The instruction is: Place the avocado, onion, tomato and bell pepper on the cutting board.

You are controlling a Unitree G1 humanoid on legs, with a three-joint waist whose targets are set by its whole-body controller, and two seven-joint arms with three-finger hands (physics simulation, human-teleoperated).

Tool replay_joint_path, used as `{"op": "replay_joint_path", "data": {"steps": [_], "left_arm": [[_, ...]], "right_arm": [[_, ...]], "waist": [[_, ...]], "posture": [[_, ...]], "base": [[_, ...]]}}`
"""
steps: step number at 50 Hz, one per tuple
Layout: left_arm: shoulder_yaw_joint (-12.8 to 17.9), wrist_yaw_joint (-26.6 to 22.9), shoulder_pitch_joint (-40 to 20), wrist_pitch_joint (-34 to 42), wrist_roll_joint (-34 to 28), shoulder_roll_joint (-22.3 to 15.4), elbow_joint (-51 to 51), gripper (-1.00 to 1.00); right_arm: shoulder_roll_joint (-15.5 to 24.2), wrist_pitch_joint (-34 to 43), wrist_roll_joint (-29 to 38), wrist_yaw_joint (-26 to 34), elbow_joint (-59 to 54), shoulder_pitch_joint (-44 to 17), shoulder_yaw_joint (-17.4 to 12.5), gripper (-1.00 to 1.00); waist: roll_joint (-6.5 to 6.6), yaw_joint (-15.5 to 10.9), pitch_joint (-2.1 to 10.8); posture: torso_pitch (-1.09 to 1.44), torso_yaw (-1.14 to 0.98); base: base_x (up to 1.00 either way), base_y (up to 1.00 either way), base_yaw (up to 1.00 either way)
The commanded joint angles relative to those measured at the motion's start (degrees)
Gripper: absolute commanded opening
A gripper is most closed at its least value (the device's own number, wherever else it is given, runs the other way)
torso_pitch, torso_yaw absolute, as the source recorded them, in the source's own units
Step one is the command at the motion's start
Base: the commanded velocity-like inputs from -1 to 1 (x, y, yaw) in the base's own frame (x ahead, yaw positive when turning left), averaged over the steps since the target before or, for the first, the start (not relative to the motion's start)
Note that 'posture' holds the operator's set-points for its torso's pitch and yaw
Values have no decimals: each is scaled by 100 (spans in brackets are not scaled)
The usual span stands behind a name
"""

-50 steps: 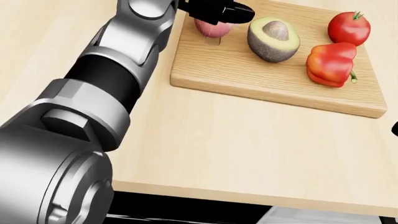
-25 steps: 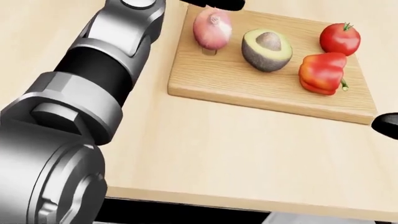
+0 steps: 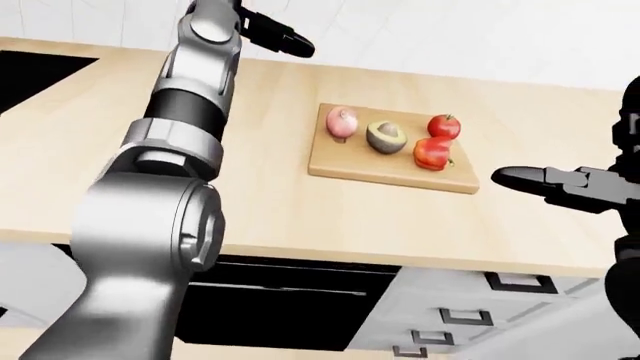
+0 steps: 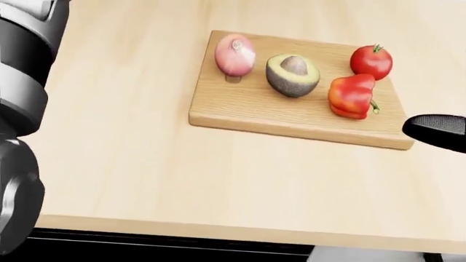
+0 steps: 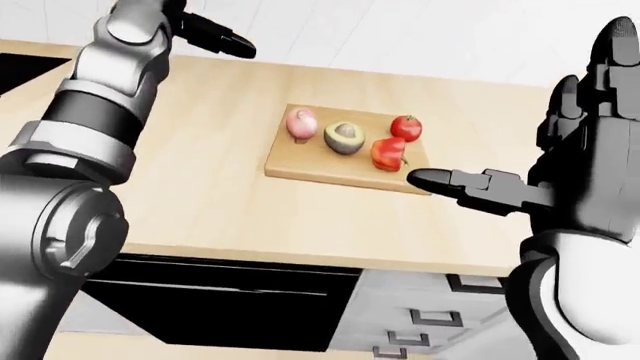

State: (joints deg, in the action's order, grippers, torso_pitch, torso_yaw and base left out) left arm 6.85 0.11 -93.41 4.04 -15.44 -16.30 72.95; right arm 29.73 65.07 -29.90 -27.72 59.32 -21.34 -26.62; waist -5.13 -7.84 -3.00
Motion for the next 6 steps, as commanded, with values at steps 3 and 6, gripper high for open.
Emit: {"op": "replay_joint_path", "data": {"steps": [3, 6], "left_arm": [[-53, -2, -161, 11, 62, -80, -538, 100], [-74, -50, -4, 247, 145, -109, -957, 100]], "right_arm": [[-71, -49, 475, 297, 68, -210, 16, 100], [-203, -57, 759, 466, 68, -221, 112, 100]], "waist": [[17, 10, 159], [35, 14, 159]], "posture": [[0, 15], [0, 15]], "base": [[0, 0, 0], [0, 0, 0]]}}
